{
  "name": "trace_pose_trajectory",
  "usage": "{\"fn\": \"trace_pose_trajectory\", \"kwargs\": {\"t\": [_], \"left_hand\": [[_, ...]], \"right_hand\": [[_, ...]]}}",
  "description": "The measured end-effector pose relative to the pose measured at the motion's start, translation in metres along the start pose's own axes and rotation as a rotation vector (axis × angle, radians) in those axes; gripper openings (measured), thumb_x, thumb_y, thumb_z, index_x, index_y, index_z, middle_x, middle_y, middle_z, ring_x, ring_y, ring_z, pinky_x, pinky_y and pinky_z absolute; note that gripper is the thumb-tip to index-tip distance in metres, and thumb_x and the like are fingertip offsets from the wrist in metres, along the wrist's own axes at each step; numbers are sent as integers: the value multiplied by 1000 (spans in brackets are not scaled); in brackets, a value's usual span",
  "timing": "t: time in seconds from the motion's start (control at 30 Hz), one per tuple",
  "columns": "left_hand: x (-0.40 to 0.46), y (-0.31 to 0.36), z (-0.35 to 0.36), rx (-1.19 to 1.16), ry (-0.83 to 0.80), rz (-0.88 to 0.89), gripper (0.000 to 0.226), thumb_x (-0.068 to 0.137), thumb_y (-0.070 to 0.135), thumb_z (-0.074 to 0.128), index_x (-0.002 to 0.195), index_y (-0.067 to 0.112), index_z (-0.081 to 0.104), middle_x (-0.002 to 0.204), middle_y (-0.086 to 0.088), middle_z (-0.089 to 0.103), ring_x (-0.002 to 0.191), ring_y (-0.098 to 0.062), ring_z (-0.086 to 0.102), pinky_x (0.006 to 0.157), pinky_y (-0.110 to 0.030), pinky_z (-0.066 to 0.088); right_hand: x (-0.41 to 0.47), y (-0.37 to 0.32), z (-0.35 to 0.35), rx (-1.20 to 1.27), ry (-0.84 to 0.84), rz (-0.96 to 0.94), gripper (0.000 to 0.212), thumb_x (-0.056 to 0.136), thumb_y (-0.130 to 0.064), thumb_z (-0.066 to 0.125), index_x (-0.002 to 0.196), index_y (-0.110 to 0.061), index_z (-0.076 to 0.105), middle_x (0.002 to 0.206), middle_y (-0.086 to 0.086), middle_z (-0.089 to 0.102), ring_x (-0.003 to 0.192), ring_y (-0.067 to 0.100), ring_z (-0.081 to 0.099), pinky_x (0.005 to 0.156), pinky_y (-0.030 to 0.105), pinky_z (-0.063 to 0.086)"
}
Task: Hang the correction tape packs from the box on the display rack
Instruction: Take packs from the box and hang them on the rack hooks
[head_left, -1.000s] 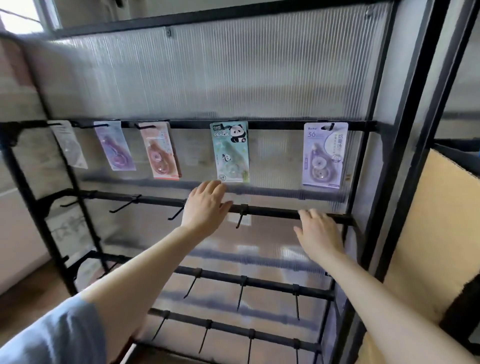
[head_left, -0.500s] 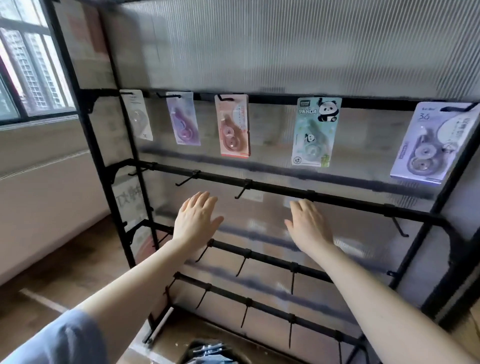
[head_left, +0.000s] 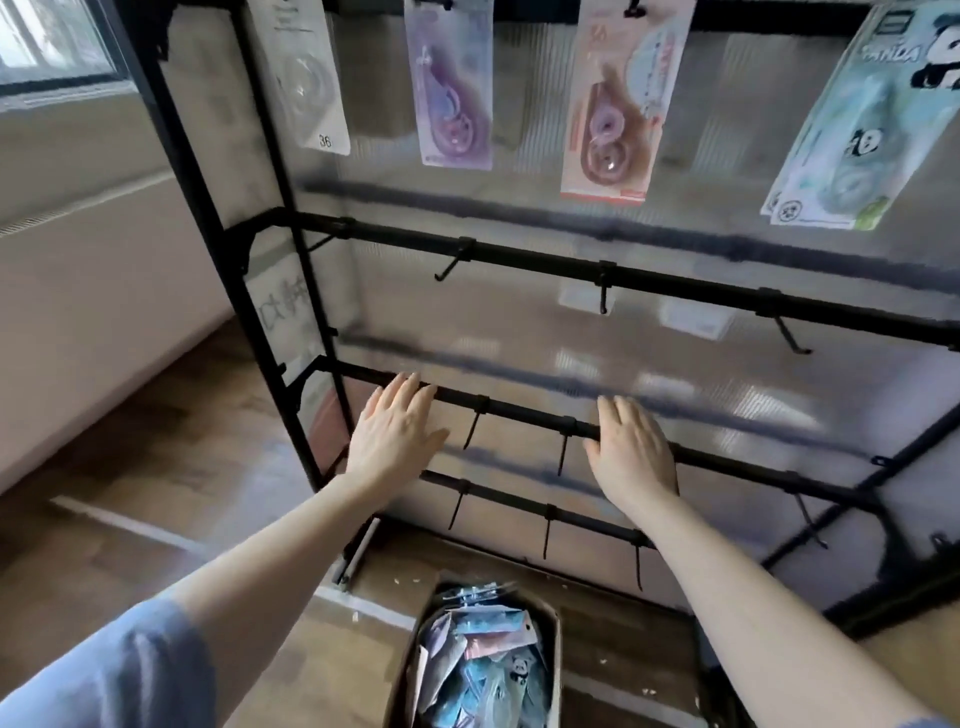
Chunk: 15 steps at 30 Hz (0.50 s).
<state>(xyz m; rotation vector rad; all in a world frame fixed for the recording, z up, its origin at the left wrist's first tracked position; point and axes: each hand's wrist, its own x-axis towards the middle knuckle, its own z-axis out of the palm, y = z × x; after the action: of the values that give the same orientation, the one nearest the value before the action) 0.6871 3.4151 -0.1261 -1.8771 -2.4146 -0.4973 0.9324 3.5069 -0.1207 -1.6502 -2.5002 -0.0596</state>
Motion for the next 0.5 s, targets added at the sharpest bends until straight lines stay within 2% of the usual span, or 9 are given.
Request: {"fn": "trace_pose_trajectory", "kwargs": {"t": [0.13, 0.23, 0.5], "left_hand": [[-17, -16, 46, -17, -48, -18, 59, 93, 37, 55, 144, 12, 38, 155, -10, 28, 146, -25, 17, 119, -38, 11], [-37, -26, 92, -1, -150, -61, 60, 95, 40, 49, 147, 16, 32, 158, -5, 22, 147, -21, 13, 119, -36, 8], [-105, -57, 215, -6, -374, -175, 65, 95, 43, 50, 150, 19, 25, 160, -3, 16, 148, -21, 10, 119, -34, 6]], "right_hand": [[-9, -6, 49, 26, -90, -25, 57, 99, -31, 43, 148, -11, 22, 153, 10, 26, 141, 25, 24, 114, 35, 21], [-21, -5, 97, 49, -184, -30, 57, 98, -32, 43, 148, -12, 23, 153, 10, 27, 139, 27, 27, 113, 36, 24], [-76, 11, 232, -3, -450, -92, 60, 100, -31, 38, 151, -12, 12, 157, 10, 15, 145, 24, 13, 117, 35, 8]]}}
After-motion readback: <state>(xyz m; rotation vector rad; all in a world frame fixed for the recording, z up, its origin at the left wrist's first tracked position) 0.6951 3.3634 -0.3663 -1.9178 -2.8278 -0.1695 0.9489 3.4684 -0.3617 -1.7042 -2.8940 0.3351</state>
